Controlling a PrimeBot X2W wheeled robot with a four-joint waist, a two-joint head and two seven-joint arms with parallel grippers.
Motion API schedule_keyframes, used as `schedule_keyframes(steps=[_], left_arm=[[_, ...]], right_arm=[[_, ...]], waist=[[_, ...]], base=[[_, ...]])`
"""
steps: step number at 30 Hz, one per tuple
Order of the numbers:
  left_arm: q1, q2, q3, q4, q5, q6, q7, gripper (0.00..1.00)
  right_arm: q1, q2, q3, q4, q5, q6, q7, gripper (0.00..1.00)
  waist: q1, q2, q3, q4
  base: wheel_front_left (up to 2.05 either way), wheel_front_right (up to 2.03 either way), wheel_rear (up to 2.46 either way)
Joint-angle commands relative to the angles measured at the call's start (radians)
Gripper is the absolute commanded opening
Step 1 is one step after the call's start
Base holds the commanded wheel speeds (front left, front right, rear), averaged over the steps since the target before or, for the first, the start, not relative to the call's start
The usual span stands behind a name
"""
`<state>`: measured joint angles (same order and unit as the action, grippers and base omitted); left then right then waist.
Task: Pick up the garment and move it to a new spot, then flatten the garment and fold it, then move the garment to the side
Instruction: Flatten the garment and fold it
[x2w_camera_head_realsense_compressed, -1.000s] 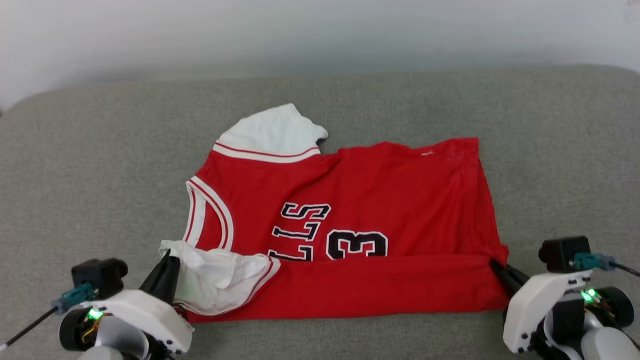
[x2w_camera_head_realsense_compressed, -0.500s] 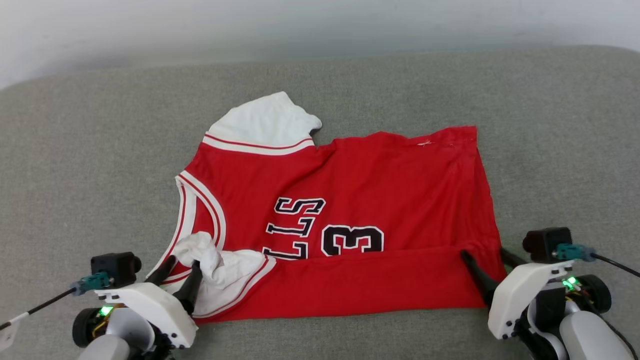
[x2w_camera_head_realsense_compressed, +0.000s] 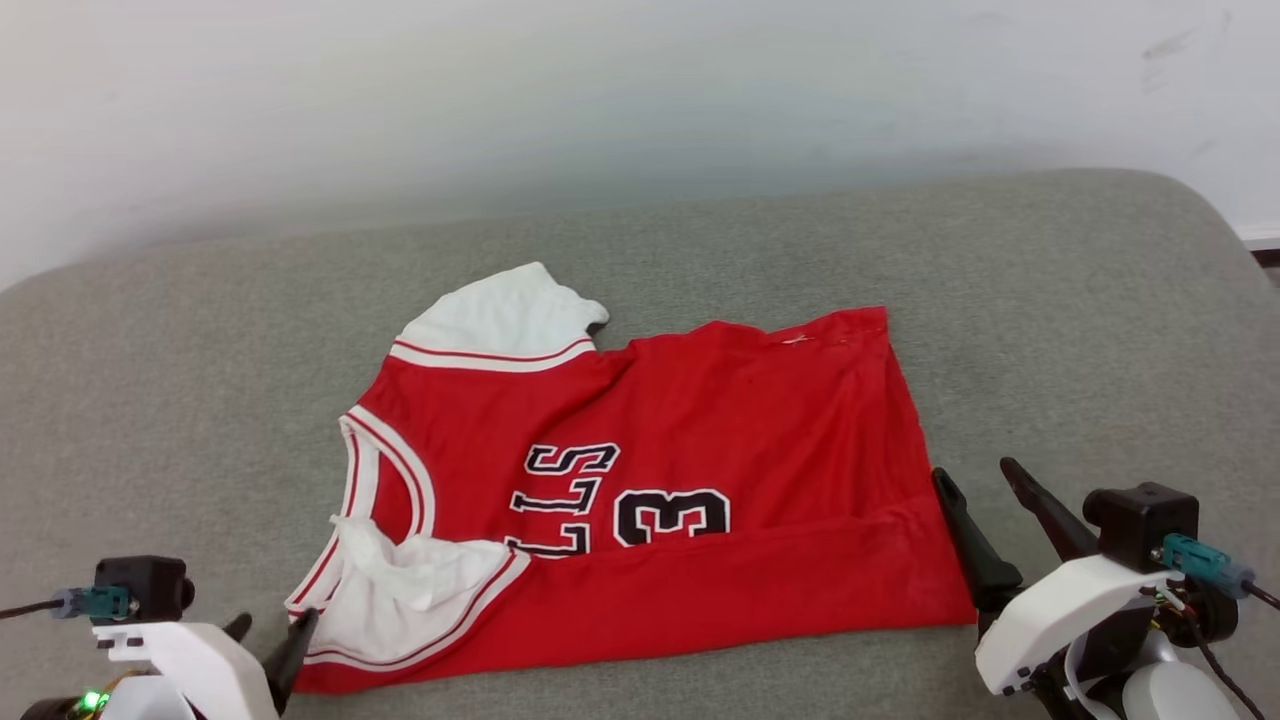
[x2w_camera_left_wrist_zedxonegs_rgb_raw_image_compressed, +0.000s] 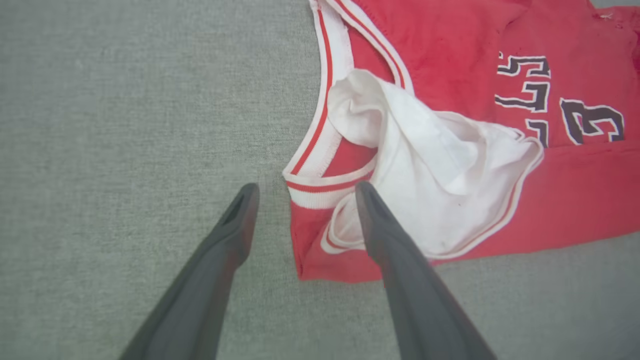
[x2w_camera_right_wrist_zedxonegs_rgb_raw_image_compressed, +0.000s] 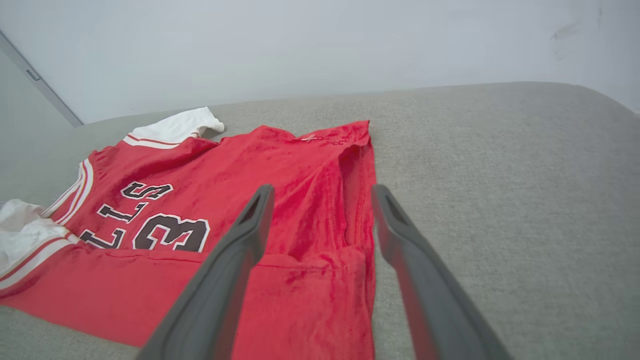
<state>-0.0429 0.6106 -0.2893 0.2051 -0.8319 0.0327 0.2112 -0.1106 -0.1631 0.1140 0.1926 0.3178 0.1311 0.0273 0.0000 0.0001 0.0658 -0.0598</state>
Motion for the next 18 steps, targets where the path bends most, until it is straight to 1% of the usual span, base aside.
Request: schedule_keyframes(steps=[1,3,6,8,11,14,18], left_arm=[[0.021,0.015,0.003,-0.033,-0.019,0.011,0.039,1.00],[0.051,0.039,0.008,-0.071,-0.051,0.027,0.105,1.00],[0.082,0.056,0.007,-0.117,-0.105,0.046,0.200,1.00],[0.086,0.067,0.015,-0.134,-0.130,0.058,0.240,1.00],[0.078,0.073,0.031,-0.129,-0.153,0.071,0.259,1.00],[0.062,0.067,0.034,-0.103,-0.177,0.066,0.282,1.00],[0.052,0.048,0.007,-0.065,-0.214,0.059,0.348,1.00]], right_arm=[[0.014,0.005,-0.003,-0.019,-0.007,-0.001,0.004,1.00],[0.025,0.014,-0.003,-0.042,-0.014,-0.001,0.010,1.00],[0.034,0.028,-0.001,-0.070,-0.018,-0.001,0.018,1.00],[0.029,0.035,-0.002,-0.085,-0.019,-0.001,0.021,1.00],[0.017,0.047,0.000,-0.097,-0.020,-0.001,0.022,1.00],[0.009,0.054,-0.002,-0.099,-0.015,-0.001,0.024,1.00],[-0.001,0.056,-0.014,-0.092,-0.011,-0.001,0.028,1.00]], waist=[[0.0000,-0.0001,-0.006,-0.014],[0.0000,-0.0001,0.003,-0.021],[0.0000,-0.0001,0.025,-0.035],[0.0000,-0.0001,0.048,-0.043],[0.0000,-0.0001,0.086,-0.058],[0.0000,-0.0001,0.122,-0.069],[0.0000,-0.0001,0.150,-0.081]], base=[[0.00,0.00,0.00],[0.00,0.00,0.00],[0.00,0.00,0.00],[0.00,0.00,0.00],[0.00,0.00,0.00],[0.00,0.00,0.00],[0.00,0.00,0.00]])
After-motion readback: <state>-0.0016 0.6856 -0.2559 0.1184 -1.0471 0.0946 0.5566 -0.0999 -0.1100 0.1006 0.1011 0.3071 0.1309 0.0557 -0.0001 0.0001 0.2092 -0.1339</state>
